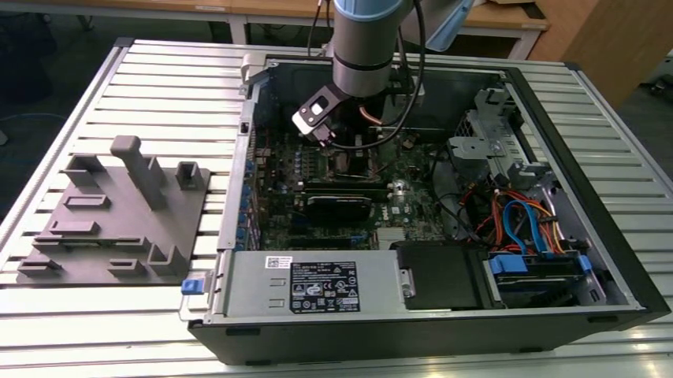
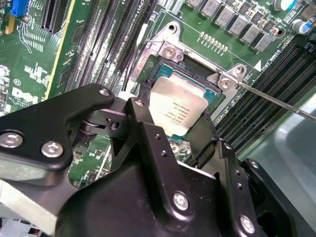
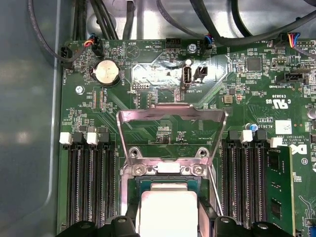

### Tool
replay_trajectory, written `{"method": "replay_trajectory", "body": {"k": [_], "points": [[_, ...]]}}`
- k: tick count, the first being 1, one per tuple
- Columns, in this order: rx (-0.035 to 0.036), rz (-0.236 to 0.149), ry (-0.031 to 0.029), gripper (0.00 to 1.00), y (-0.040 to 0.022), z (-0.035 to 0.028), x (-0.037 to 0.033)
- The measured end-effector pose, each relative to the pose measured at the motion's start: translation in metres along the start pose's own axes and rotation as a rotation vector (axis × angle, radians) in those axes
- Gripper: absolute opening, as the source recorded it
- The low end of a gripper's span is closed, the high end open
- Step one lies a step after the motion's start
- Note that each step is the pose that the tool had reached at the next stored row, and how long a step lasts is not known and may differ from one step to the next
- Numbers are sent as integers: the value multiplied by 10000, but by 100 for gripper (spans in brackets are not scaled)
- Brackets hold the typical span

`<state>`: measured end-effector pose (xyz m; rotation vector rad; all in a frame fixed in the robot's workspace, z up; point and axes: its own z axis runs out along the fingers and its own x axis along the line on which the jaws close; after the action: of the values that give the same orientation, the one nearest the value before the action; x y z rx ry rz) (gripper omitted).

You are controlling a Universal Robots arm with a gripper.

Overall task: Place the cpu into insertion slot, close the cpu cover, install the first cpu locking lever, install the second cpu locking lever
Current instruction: 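Place the cpu into insertion slot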

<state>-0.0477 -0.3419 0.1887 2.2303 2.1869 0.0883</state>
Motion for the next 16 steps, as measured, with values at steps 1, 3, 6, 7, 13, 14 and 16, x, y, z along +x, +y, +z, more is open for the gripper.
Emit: {"method": "replay_trajectory", "body": {"k": [1,3,6,7,13,14,16], "points": [[0,0,1,54,0,1,0],[-4,0,5,54,0,4,1],[-6,1,7,54,1,5,1],[-6,0,6,54,1,5,1],[-8,0,10,57,1,8,1],[-7,0,10,57,1,8,1],[-6,0,9,57,1,8,1]]}}
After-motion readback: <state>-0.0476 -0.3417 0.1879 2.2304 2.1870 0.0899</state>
